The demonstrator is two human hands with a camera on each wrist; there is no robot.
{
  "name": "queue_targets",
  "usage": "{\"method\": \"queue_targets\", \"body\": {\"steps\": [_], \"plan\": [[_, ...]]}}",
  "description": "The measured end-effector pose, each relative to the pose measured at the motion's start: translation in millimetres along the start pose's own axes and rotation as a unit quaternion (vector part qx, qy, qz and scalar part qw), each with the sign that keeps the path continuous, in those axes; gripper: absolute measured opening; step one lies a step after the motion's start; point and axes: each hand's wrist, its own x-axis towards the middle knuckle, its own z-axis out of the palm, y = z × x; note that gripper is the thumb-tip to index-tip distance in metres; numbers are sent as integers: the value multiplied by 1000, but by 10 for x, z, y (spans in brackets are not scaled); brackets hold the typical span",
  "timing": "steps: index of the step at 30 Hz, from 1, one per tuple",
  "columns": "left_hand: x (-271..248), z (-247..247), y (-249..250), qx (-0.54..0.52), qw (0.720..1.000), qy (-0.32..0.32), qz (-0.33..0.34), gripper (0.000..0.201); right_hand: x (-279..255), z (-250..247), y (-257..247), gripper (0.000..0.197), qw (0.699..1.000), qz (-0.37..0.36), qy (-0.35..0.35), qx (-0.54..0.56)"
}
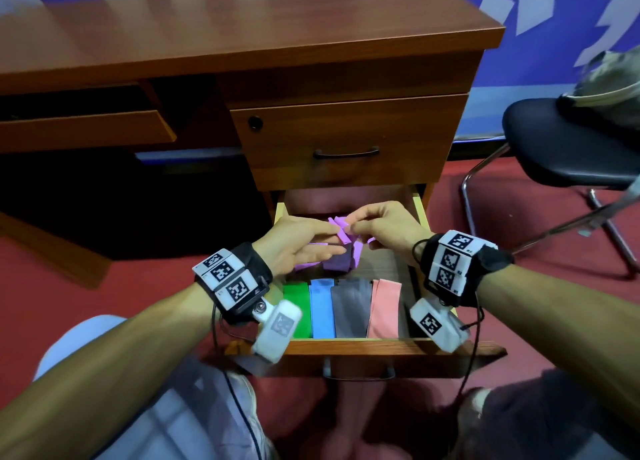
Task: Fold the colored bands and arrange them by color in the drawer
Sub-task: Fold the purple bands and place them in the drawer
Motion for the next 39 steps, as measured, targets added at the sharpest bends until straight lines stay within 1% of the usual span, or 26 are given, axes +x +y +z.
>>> {"method": "queue_targets", "body": {"steps": [2,4,7,11,13,19,22,27,34,39], "plan": [[-15,10,-20,1,1000,-2,-9,6,-5,18,-2,10,1000,1,10,4],[-16,18,-40,-3,1000,2,-13,7,-9,24,-4,11,1000,-3,17,8],[-1,21,-55,-11,1000,6,-7,5,-11,30,4,7,1000,-4,12,-6],[23,15,-71,-19,1000,12,0,13,-12,37,23,5,1000,-5,3,-18],[36,15,-78,-22,1000,16,1,14,-10,35,25,8,1000,-8,1,-8],[41,29,-80,-35,999,20,-1,11,2,55,27,13,1000,-22,6,2],[38,35,-87,-42,999,21,0,11,6,55,32,13,1000,-24,5,6],[22,27,-86,-52,999,12,-1,4,-13,57,30,11,1000,-26,7,15],[14,30,-82,-63,998,13,-6,5,-18,56,32,6,999,-34,12,32],[36,14,-82,-69,997,17,-6,6,14,61,41,11,999,-34,-1,39]]}}
